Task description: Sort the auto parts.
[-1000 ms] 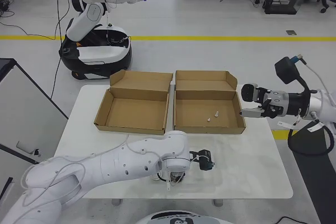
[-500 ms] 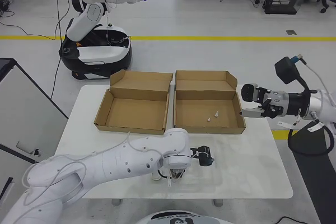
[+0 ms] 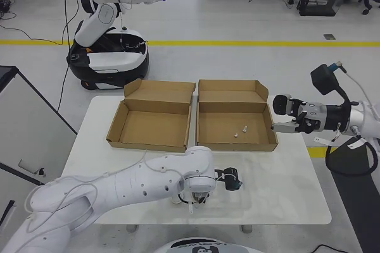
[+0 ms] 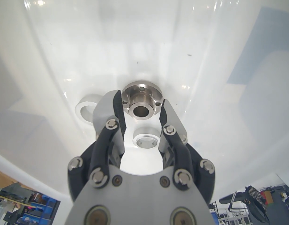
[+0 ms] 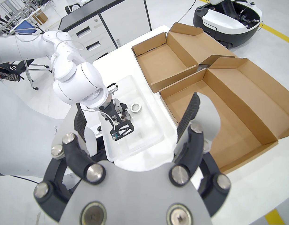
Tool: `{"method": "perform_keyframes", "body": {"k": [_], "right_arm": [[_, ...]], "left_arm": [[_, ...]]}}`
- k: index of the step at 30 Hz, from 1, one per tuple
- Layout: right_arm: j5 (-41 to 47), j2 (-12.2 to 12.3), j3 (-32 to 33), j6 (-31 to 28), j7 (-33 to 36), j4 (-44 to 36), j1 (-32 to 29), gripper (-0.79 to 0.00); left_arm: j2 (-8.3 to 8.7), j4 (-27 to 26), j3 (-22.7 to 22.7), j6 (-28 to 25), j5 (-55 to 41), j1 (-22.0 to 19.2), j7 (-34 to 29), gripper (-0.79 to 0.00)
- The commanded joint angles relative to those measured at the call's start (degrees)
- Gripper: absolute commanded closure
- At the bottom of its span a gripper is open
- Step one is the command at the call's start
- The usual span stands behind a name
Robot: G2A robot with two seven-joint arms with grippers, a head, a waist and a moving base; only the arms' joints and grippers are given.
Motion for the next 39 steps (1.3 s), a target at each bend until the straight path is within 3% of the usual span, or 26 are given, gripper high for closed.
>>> {"method": "perform_keyframes", "body": {"k": [1,16,29,39], "right_arm": [[0.0,0.0,0.0,0.0,0.0,0.0,0.0,-0.785],[0.0,0.0,0.0,0.0,0.0,0.0,0.0,-0.785],[0.0,0.0,0.0,0.0,0.0,0.0,0.0,-0.785],[0.0,0.0,0.0,0.0,0.0,0.0,0.0,-0.785]], "left_arm": [[0.13,0.02,0.0,0.02,0.06,0.23,0.0,-0.363],[0.71,-0.34,0.0,0.53,-0.05,0.36,0.0,-0.311],[1.58,-2.08,0.0,1.61,0.3,0.31,0.0,-0.36],[1.31,-2.5,-0.24,2.32,2.07,0.75,0.06,-0.366]]}}
